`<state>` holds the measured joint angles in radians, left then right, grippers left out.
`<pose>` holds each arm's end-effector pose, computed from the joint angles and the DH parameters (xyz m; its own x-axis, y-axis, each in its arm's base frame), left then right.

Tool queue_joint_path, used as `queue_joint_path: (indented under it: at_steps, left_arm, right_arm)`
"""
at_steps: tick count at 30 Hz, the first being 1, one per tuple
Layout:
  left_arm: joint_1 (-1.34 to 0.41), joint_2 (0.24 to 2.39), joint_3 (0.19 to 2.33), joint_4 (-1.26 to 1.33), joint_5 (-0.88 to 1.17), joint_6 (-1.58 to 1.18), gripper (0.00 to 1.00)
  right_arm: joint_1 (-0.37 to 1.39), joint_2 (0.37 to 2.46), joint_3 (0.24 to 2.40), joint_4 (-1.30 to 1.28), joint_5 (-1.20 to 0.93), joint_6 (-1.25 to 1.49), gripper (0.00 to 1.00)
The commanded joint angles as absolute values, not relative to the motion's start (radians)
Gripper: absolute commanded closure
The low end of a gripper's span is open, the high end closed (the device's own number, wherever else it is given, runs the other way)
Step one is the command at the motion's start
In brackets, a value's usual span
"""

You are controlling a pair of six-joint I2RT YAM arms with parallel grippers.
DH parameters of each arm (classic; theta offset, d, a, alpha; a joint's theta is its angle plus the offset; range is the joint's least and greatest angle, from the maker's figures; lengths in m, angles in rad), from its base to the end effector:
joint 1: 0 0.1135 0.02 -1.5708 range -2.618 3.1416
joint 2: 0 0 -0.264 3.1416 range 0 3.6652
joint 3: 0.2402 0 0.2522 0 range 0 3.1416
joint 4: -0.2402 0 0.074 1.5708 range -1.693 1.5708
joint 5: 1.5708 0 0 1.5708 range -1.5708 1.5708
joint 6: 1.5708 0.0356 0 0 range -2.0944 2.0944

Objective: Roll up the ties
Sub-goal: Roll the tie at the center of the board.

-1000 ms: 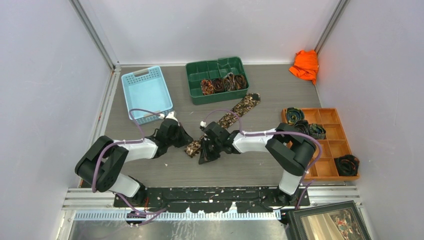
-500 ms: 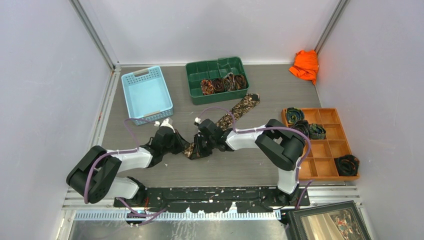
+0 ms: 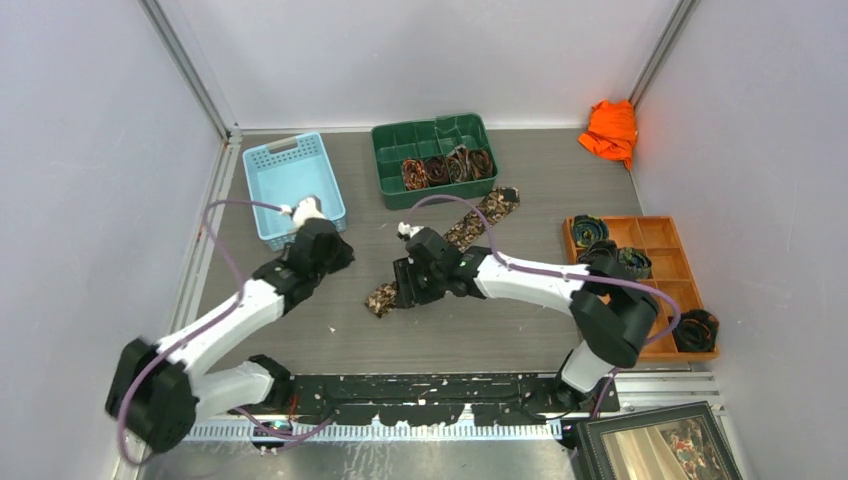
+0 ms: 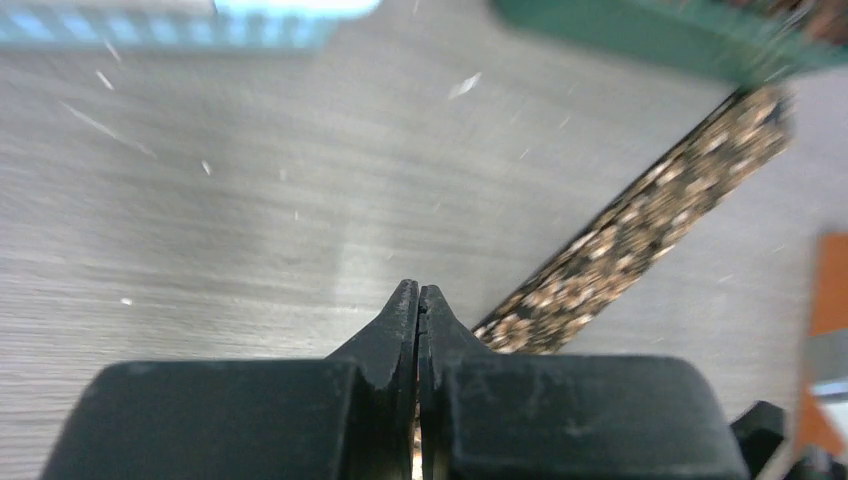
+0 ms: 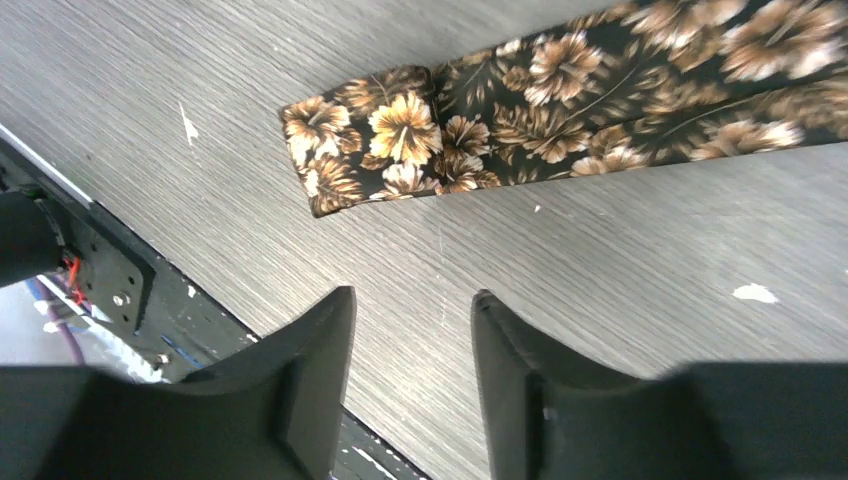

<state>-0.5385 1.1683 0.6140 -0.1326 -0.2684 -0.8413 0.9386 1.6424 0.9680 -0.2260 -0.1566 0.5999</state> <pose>0.2111 -0.1151 0.2098 -0.6003 -0.4787 -0.6407 -0.1936 0.8642 -0.4644 0.1938 0.2739 0.1852 -0.8644 -0.2364 -0.4438 -0.4436 0.7741 0.4516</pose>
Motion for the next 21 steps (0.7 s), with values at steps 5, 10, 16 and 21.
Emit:
queue_joint_path:
  at_steps: [5,10,16,21]
  left_arm:
    - [-0.539,0.632,0.793,-0.681,-0.646,-0.807,1.0]
    - [-0.54,0.407,0.869,-0.931,-0.731,-0.844,1.0]
    - [-0.54,0.331,0.943,-1.117,-0.793,-0.865,1.0]
    - [-0.54,0.323,0.955,-1.164,-0.814,-0.873,1.0]
  right_arm:
    - [1.071,1.583,1.186,-0.516,0.175,0.306,0.0]
    - [1.18,1.734,1.361,-0.58,0.282,0.194,0.0]
    - [1.234,1.892,1.5,-0.6,0.334,0.086,0.05]
    - [1.235,1.974,1.552,-0.599,0.339,0.057,0.07]
